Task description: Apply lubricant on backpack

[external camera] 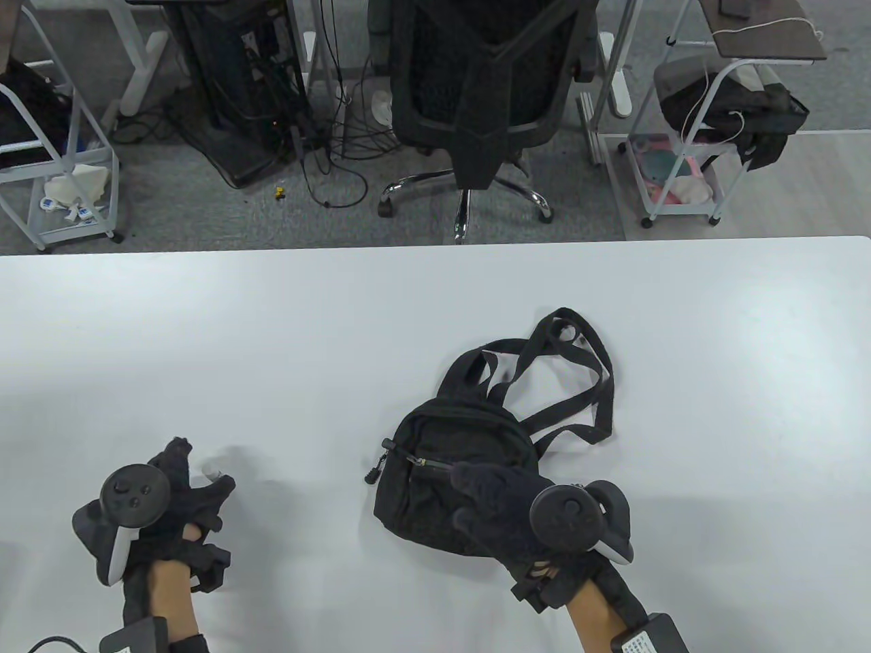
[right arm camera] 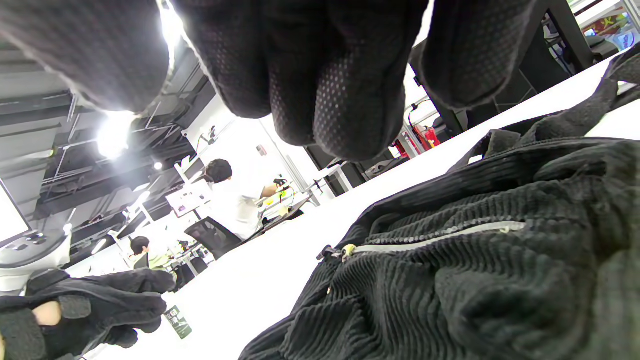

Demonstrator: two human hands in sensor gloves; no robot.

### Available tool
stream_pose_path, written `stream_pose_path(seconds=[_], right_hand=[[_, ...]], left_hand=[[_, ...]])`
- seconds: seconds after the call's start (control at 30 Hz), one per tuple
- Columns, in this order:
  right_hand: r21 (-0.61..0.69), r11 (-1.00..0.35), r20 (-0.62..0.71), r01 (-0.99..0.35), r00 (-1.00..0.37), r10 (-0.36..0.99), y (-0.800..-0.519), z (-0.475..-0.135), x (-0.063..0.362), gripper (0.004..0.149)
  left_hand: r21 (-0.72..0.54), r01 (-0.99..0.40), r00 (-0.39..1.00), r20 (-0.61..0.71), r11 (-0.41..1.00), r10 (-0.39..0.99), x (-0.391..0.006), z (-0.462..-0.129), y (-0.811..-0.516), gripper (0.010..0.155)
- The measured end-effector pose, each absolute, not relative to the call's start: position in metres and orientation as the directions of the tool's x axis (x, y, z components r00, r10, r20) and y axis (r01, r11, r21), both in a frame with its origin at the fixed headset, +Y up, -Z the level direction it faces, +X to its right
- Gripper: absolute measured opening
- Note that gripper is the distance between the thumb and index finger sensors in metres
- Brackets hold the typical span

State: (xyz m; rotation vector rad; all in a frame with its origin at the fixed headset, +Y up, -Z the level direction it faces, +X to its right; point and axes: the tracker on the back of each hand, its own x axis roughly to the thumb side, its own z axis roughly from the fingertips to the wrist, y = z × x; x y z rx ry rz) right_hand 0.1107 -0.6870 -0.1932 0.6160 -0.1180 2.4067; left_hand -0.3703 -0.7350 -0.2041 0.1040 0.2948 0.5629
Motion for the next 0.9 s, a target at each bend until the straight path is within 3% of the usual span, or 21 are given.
stream_pose_path(seconds=[0.1, 0.27, 0.4, 0.5, 0.7, 0.9], right_hand=[[0.058, -0.773, 0.461, -0.632, -0.67, 0.582, -0.684, -0.193, 0.114, 0.059], [0.042, -0.749, 0.461, -0.661, -0.652, 0.601, -0.68, -0.193, 0.119, 0.06], [0.037, -0.731, 0.462, -0.681, -0.637, 0.617, -0.677, -0.193, 0.124, 0.061], [0.029, -0.719, 0.47, -0.695, -0.625, 0.623, -0.673, -0.192, 0.128, 0.059], [0.03, -0.699, 0.465, -0.715, -0.609, 0.642, -0.671, -0.192, 0.133, 0.059], [0.02, -0.711, 0.452, -0.703, -0.628, 0.634, -0.67, -0.195, 0.136, 0.056]], left_hand=[[0.27, -0.562, 0.779, -0.144, 0.782, 0.61, -0.368, -0.192, -0.715, 0.092], [0.318, -0.738, 0.667, 0.208, 0.595, 0.715, -0.339, -0.177, -0.685, 0.085], [0.2, -0.867, 0.495, 0.454, 0.456, 0.741, -0.297, -0.17, -0.672, 0.083], [0.128, -0.88, 0.443, 0.567, 0.457, 0.694, -0.262, -0.164, -0.664, 0.081], [0.036, -0.845, 0.447, 0.594, 0.534, 0.668, -0.205, -0.168, -0.655, 0.08], [-0.073, -0.621, 0.639, 0.528, 0.78, 0.559, -0.153, -0.191, -0.693, 0.074]])
